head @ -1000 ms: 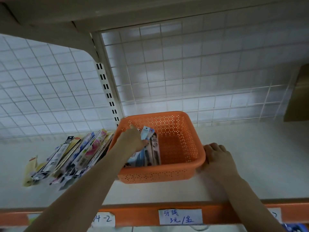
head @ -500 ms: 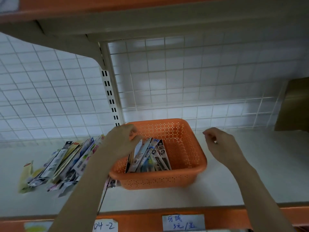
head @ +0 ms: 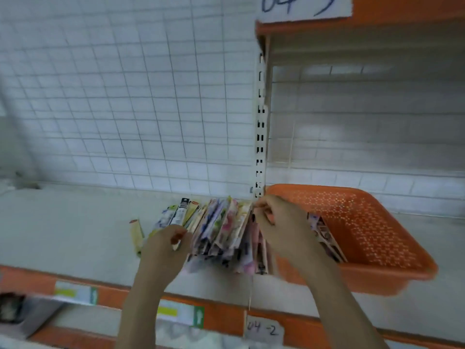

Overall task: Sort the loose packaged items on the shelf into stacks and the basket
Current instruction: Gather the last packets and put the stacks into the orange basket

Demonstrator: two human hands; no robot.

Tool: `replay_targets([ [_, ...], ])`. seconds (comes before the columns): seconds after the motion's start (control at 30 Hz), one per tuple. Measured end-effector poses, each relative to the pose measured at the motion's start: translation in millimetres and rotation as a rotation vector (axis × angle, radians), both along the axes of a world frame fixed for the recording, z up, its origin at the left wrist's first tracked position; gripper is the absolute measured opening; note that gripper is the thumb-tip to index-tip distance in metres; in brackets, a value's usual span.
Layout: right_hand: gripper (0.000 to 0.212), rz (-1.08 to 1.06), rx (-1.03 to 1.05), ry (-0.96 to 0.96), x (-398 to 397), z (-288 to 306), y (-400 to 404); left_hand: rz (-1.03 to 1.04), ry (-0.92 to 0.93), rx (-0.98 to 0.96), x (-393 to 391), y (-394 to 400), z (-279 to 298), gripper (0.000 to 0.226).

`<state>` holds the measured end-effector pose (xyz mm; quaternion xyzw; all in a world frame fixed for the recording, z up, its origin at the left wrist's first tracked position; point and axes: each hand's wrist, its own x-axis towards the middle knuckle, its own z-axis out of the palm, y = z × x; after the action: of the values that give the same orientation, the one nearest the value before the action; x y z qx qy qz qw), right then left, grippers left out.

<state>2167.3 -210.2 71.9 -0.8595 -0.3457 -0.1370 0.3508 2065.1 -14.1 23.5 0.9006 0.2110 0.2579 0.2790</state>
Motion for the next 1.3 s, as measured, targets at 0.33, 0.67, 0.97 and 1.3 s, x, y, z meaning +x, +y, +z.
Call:
replay_targets([
  [0.33,0.019,-0.105,-0.157,0.085,-27,-43,114,0.275,0.339,-0.048,-15,152,-26,0.035],
  [0.67,0.017,-0.362,-0.022,0.172,-14,-52,117,-0.053,0.415,-0.277,48,167,-15,0.04],
  [0.97,0.049,-0.52,-0.212,0.473,5,-51,112,0.004,0.538,-0.223,65,151,-5,0.096],
  [1.3,0.094,-0.457,-0.506,0.569,16,-39,135,-0.2,0.613,-0.184,85,144,-14,0.092],
])
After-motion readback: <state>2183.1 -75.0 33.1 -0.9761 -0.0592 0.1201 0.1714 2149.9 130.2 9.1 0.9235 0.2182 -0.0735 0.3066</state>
